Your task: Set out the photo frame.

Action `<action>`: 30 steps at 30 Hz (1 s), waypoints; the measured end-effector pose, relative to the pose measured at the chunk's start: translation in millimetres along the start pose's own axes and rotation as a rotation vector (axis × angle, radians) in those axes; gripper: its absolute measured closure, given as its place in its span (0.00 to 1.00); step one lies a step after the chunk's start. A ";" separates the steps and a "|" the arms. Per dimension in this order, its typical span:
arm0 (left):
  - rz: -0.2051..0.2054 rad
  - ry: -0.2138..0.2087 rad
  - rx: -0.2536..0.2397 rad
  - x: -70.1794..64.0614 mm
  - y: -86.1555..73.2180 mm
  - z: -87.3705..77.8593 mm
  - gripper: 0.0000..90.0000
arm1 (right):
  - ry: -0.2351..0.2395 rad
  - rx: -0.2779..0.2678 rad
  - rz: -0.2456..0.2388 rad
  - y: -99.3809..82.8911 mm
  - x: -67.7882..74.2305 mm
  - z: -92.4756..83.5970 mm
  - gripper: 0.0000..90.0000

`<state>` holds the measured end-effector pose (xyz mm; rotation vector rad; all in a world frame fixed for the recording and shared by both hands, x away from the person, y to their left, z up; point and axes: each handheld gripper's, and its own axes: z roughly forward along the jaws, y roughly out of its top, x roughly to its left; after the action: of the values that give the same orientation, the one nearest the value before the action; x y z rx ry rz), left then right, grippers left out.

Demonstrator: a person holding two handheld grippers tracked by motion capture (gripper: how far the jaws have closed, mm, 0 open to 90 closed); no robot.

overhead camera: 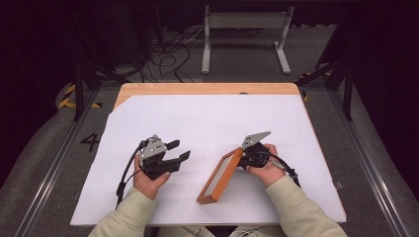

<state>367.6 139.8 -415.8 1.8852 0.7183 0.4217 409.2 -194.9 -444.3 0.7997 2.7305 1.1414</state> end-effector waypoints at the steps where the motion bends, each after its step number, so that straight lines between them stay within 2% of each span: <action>1: -0.001 0.000 0.001 0.1 -0.1 -0.1 0.49 | 0.012 -0.005 0.008 1.1 -1.4 2.1 1.00; 9: -0.007 -0.002 0.001 0.9 -0.6 -0.5 0.49 | 0.039 -0.010 0.017 14.8 -5.5 15.4 1.00; 17: -0.012 -0.006 0.003 1.2 -1.4 -0.4 0.49 | 0.069 -0.025 0.038 21.1 -8.2 29.4 1.00; 22: -0.006 -0.005 0.001 1.4 -1.2 -0.8 0.49 | 0.077 -0.030 0.028 24.9 -6.8 34.3 1.00; 26: -0.014 -0.004 0.005 1.8 -1.9 -1.6 0.49 | 0.051 -0.030 0.029 24.3 -7.3 31.0 1.00; 27: -0.018 -0.006 0.005 1.7 -2.3 -1.7 0.49 | 0.031 -0.026 0.028 24.2 -6.9 27.8 0.99; 30: -0.010 0.000 0.007 3.3 -2.9 -3.3 0.49 | 0.009 -0.034 0.041 23.5 -5.0 16.9 0.95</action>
<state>367.3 145.1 -417.2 1.8872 0.7296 0.4141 428.2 -172.8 -441.0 0.8523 2.7065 1.1987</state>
